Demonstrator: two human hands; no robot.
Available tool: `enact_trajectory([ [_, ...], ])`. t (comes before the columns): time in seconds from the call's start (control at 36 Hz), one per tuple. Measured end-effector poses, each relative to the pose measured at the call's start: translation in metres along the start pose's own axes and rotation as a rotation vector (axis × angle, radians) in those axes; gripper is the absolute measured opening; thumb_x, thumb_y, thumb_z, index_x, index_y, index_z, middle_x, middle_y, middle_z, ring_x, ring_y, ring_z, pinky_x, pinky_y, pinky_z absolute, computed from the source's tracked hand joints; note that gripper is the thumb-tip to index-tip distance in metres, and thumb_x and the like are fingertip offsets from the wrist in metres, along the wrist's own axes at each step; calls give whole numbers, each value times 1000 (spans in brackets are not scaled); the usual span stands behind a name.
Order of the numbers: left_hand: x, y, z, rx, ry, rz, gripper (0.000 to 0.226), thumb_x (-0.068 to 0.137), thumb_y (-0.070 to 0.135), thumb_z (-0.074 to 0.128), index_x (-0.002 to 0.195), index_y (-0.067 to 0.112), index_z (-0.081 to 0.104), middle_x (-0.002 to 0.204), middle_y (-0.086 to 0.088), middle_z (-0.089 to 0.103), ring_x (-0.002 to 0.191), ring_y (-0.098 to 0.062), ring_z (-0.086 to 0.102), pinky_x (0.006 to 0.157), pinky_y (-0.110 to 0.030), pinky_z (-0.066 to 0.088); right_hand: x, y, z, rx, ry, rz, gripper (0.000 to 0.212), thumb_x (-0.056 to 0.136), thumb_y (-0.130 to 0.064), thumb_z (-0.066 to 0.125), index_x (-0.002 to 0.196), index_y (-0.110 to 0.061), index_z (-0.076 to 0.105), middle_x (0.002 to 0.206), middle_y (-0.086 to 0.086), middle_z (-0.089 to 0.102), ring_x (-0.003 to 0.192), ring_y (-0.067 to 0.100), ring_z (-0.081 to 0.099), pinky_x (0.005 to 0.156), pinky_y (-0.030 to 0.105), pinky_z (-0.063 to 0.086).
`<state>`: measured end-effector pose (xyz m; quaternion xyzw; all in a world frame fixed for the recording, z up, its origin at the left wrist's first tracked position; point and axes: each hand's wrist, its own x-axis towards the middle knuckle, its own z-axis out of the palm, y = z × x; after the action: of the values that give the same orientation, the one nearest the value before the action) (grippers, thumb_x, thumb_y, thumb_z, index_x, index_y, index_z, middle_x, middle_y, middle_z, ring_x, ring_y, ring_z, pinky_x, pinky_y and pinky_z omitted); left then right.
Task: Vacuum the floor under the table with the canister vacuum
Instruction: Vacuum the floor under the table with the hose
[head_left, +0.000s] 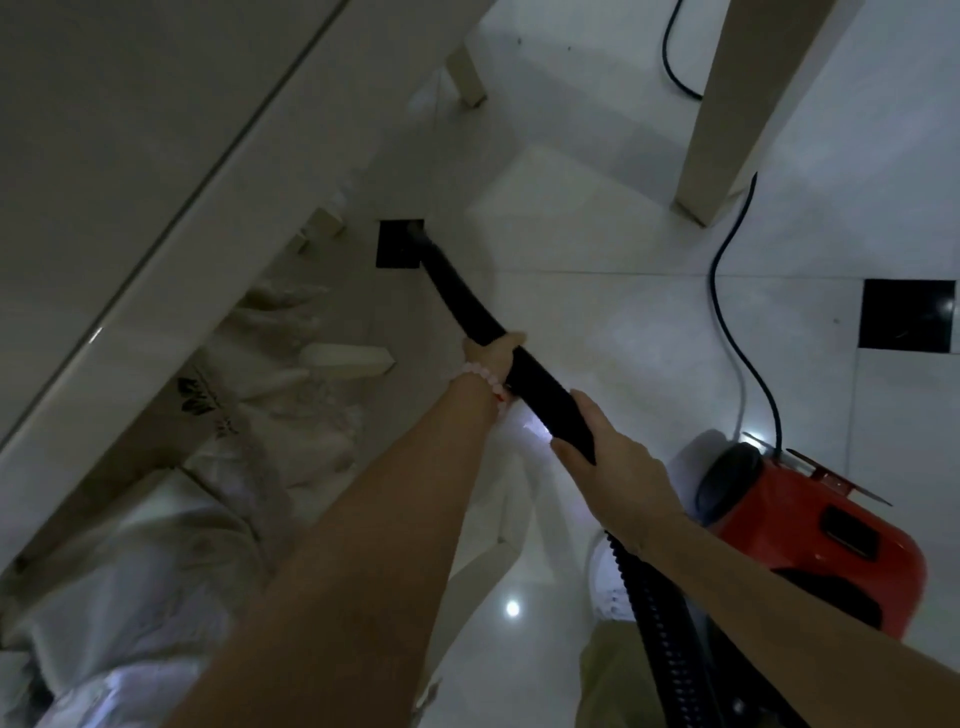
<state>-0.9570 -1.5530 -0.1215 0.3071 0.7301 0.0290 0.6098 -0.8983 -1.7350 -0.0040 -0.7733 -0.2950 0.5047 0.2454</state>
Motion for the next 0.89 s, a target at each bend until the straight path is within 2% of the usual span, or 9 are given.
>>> enact_trajectory([
  [0.06,-60,21,18,46,-97,67,72,73,12,74,137,10,40,122,-19,55,102,-31,58,71,-39,56,1,3,-4,11,25,20,54,98,-37,40,147,-29,18,89,7,64,77,27,60,67,33,44],
  [0.19,-61,28,48,157,-112,144,45,78,7,66,117,11,44,126,-25,54,116,-41,56,97,-57,48,5,8,-14,58,82,60,53,98,-37,41,146,-30,19,86,12,65,73,29,61,64,33,44],
  [0.42,-56,34,66,238,-117,214,57,70,12,64,123,0,46,122,-26,56,115,-42,56,100,-51,47,8,11,-27,108,88,83,49,97,-34,43,143,-31,26,85,13,64,72,33,63,72,43,54],
  [0.5,-60,35,68,278,-90,224,42,84,7,61,123,-2,46,125,-27,55,116,-40,56,102,-49,46,9,12,-30,115,70,78,48,97,-34,43,142,-31,27,85,12,64,73,33,63,74,43,54],
  [0.58,-67,33,69,279,-76,227,15,89,8,58,102,4,52,121,-23,56,117,-40,55,101,-49,47,10,12,-30,122,76,77,49,97,-35,43,143,-30,25,87,12,64,74,33,63,75,44,54],
  [0.64,-70,32,73,245,-149,159,38,91,15,59,125,6,45,131,-20,50,119,-37,54,99,-46,48,14,15,-32,151,114,97,50,97,-36,43,143,-30,25,87,12,64,75,32,63,74,43,54],
  [0.67,-72,31,77,216,-201,113,58,91,19,59,142,11,31,136,-18,46,120,-34,53,95,-44,50,17,18,-35,172,138,113,52,97,-36,43,145,-30,23,90,13,65,77,32,63,75,43,53],
  [0.72,-77,31,86,180,-298,69,79,92,22,60,153,20,10,143,-16,42,122,-31,52,87,-41,51,23,22,-43,212,178,125,57,97,-38,44,148,-30,20,98,15,65,82,33,63,79,45,53],
  [0.89,-88,51,115,182,-341,155,51,92,16,58,138,20,37,134,-18,51,114,-31,55,84,-43,53,41,22,-70,213,219,107,58,97,-37,44,149,-30,19,107,10,65,84,31,64,79,39,53],
])
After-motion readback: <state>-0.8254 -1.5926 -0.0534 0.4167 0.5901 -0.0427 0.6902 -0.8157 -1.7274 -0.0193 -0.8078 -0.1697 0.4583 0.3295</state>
